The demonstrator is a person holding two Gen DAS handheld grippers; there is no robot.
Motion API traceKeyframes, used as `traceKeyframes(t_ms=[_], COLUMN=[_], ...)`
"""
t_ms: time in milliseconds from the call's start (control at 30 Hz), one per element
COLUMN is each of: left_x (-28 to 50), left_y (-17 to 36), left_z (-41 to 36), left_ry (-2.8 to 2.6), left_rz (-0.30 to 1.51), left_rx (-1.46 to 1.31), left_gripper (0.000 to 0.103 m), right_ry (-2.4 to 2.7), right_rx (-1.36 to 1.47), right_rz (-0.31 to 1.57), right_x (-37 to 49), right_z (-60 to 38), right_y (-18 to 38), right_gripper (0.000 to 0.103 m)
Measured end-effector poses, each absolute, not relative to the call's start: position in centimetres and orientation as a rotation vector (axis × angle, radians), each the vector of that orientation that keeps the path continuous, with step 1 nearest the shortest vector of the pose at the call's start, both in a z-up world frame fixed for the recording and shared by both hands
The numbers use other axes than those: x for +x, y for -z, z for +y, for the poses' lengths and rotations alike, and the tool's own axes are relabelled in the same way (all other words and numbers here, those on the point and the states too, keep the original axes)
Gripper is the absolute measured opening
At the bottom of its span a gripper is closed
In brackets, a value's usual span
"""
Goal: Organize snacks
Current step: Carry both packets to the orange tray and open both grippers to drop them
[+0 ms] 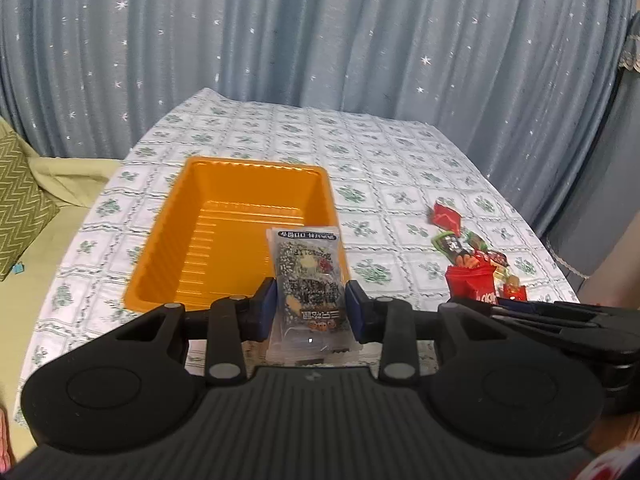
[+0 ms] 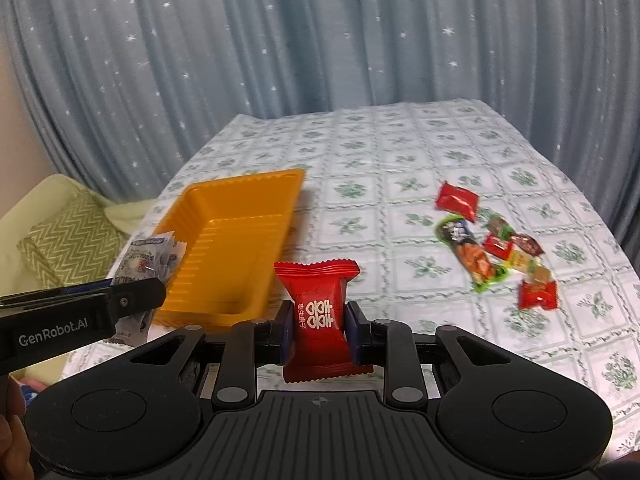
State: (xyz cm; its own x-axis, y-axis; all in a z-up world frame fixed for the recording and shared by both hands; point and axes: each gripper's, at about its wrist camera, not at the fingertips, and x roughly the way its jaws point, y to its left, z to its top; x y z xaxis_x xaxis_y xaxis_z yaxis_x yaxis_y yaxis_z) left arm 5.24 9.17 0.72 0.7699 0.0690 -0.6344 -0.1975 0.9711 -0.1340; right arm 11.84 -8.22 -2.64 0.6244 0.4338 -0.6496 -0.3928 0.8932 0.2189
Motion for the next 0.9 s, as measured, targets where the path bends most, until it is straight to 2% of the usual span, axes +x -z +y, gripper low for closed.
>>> traceKeyframes(t_ms=[367, 900], left_x=[5.6, 11.2], left_y=[-0.5, 2.5], left_z=[12.7, 18.1], left_ry=[-0.170, -0.201], left_rz=[0.678, 0.722], left_rx=[-0.207, -0.215], left_gripper=[0.033, 0.033], right_ry=[-0.548, -0.607], right_rx=[0.014, -0.009], right_rz=[0.748, 0.791], right_x=[12.7, 19.2], right_z=[-3.7, 3.5], right_y=[2.4, 5.5], right_gripper=[0.027, 0.027])
